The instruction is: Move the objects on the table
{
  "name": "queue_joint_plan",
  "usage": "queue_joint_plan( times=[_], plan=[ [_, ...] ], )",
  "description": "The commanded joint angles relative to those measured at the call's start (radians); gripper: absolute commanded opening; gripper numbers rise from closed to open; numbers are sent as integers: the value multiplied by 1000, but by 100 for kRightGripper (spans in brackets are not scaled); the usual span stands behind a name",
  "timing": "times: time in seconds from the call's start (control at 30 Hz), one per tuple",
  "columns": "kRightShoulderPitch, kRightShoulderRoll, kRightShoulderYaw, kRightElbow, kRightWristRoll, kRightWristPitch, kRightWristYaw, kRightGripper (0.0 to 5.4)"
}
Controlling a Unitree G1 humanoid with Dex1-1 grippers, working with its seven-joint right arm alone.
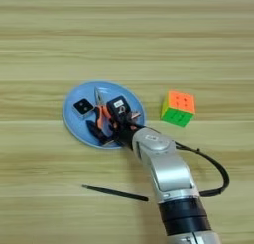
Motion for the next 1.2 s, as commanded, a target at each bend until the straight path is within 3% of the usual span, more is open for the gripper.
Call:
queue_joint_plan(
  times=[0.03,0.23,0.83,1.2],
  plan=[
    [-48,-26,-14,-29,-1,4,-17,397],
    [-51,-28,-14,-21,-2,10,-17,326],
    [-111,-49,-75,-22,-26,-30,-94,309],
    [-121,-41,-103,-43,-12,-53,-103,180]
  ],
)
